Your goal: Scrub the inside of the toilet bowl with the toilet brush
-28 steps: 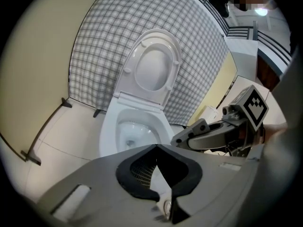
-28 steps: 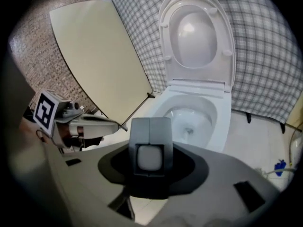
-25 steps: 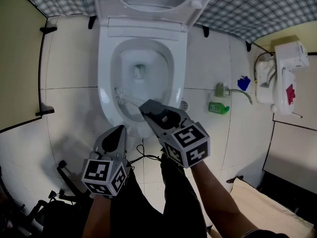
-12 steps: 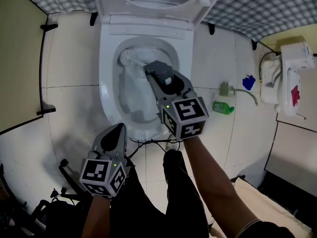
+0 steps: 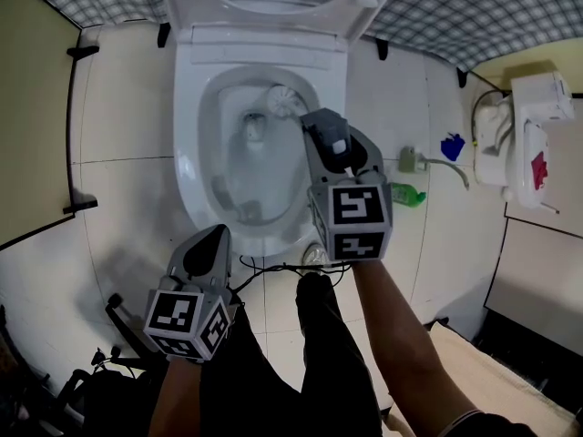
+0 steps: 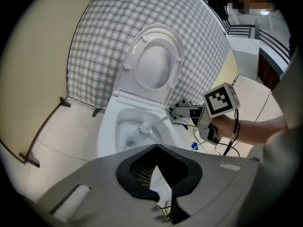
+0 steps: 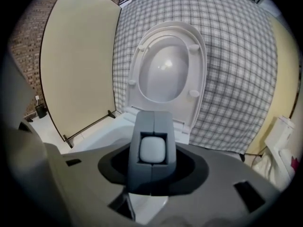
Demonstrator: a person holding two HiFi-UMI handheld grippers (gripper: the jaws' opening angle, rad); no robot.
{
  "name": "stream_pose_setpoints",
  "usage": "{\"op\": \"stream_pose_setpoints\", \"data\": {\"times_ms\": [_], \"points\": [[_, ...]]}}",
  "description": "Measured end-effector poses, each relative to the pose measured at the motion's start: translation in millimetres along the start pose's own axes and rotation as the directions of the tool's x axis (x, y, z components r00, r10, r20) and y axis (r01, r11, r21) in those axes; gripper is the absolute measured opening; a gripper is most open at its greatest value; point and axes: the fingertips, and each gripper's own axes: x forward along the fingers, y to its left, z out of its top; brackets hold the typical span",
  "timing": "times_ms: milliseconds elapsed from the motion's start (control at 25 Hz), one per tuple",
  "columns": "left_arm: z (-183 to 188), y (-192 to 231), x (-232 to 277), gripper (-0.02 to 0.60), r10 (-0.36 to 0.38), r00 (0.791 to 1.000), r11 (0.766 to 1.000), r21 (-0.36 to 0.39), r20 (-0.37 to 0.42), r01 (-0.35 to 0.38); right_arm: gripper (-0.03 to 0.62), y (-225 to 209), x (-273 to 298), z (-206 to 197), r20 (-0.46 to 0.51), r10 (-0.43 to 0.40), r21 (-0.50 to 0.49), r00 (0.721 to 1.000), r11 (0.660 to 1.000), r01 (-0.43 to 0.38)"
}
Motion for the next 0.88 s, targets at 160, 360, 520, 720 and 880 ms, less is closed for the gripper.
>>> {"op": "stream_pose_setpoints", "data": {"times_ms": [160,360,520,720,880], "points": [[-2.6,-2.6,-1.0,0.008,0.0,1.0,1.0,-0.005,0.007,0.0,0.19,-9.2,-19.9,-19.7,-0.07,-0.033,-0.008,0.997,0.999,0.032],[-4.0,-9.7,-5.7,0.008,-0.004,1.0,1.0,-0.015,0.018,0.004,0.19,-6.1,-45.6,-35.4,-0.156,-0.028,-0.038,0.987,0.999,0.022],[-3.9,-10.4,-13.0,0.008,0.003,1.0,1.0,-0.019,0.029,-0.002,0.19,7.4,-72.0,-49.4,-0.239,0.012,-0.069,0.971,0.997,-0.029],[-2.4,-7.8,-19.9,0.008,0.011,0.999,1.0,-0.023,0.047,-0.01,0.19,29.7,-94.1,-61.7,-0.333,0.054,-0.131,0.942,0.986,-0.102],[-6.7,-9.1,-23.9,0.008,0.012,0.999,1.0,-0.025,0.047,-0.011,0.19,54.4,-107.2,-72.5,-0.408,0.131,-0.135,0.904,0.97,-0.201]]}}
